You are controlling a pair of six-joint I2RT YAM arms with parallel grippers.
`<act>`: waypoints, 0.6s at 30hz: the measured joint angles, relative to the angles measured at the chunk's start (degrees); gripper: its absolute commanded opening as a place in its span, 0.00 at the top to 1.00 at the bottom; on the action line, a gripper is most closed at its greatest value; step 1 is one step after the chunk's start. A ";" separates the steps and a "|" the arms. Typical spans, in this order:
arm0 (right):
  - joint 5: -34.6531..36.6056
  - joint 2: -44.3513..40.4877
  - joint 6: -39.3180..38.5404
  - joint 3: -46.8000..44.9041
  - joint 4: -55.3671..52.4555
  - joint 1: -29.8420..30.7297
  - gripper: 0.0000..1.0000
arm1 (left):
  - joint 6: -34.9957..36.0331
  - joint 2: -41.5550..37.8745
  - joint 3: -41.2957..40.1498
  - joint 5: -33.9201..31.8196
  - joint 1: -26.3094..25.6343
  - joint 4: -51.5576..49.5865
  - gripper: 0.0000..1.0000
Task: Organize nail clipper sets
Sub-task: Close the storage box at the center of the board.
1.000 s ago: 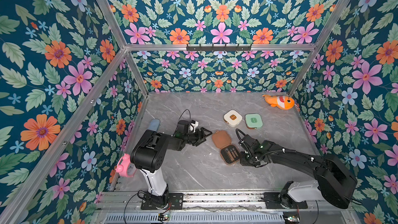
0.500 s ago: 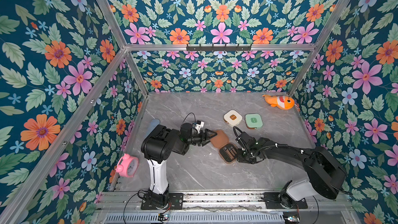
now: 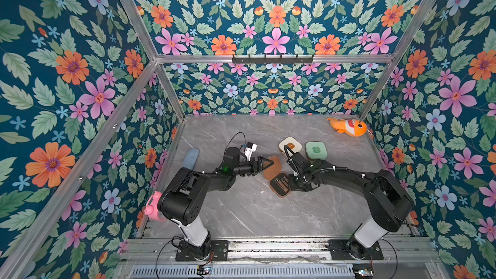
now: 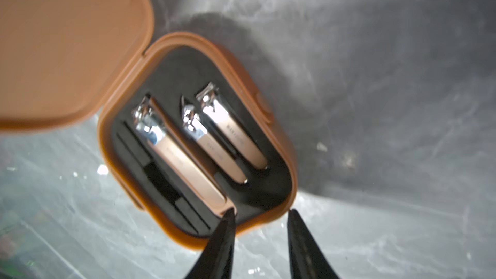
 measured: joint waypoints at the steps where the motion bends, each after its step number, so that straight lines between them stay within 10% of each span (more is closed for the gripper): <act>1: -0.39 1.29 -0.46 0.92 0.04 -0.31 0.65 | 0.13 -0.50 -0.26 0.00 -0.66 -0.55 0.13; 18: -3.80 2.45 -2.03 7.61 -1.14 -5.31 0.53 | -2.36 -2.58 -4.17 -3.21 -4.83 0.35 0.19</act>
